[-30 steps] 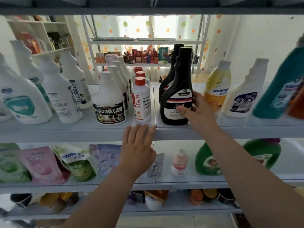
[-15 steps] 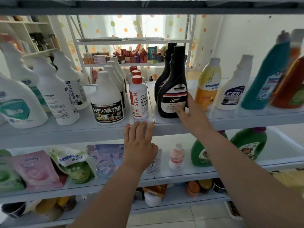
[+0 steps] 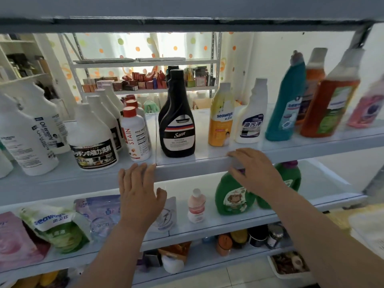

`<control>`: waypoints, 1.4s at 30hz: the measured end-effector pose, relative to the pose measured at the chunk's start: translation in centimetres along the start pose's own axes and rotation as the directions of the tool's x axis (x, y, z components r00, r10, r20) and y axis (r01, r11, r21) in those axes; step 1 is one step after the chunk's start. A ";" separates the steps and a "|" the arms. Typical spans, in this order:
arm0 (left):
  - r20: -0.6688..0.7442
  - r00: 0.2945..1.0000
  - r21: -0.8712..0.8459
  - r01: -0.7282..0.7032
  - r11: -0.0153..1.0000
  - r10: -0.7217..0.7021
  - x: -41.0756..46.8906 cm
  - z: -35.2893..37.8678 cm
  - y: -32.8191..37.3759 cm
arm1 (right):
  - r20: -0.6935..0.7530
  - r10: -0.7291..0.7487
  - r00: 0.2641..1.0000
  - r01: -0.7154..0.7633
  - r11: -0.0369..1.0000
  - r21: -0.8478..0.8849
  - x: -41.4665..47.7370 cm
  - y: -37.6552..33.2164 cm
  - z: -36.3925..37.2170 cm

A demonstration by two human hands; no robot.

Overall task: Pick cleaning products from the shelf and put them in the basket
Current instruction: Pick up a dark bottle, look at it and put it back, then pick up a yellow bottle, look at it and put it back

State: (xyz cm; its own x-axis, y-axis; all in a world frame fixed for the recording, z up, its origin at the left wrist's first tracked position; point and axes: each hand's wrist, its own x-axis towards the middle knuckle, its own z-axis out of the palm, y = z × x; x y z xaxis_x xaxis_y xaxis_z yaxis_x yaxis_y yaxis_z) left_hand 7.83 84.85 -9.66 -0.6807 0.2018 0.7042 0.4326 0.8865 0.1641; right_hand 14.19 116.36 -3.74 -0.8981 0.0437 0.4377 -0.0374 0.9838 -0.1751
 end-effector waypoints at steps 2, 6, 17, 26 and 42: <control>-0.012 1.000 -0.055 0.004 0.998 -0.005 0.3 -0.4 1.8 | -0.033 0.014 0.999 -0.015 0.999 -0.029 0.0 2.4 -0.2; -0.025 0.974 -0.260 -0.225 0.939 0.227 2.3 -0.7 9.4 | -0.072 -0.002 0.997 -0.001 0.999 -0.044 0.6 6.2 0.3; 0.385 0.866 -0.661 0.500 0.559 -0.319 14.8 5.6 18.4 | -0.252 -0.189 0.949 0.185 0.982 -0.039 0.8 9.3 4.7; 0.383 0.822 -0.580 0.569 0.583 -0.421 15.1 7.1 18.3 | -0.316 -0.273 0.909 0.276 0.960 -0.035 1.1 10.5 5.7; 0.380 0.873 -0.703 0.487 0.519 -0.305 7.5 -1.0 20.0 | 0.136 0.018 0.991 -0.106 0.728 0.678 -0.1 6.8 -1.7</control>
State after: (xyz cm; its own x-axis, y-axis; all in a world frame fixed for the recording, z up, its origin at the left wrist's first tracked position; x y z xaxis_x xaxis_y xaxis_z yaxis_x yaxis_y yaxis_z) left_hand 11.96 103.65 -0.39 -0.9511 0.0645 0.3021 0.3082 0.2657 0.9135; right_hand 14.79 123.29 -3.48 -0.9499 0.0373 0.3103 -0.2287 0.5935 -0.7716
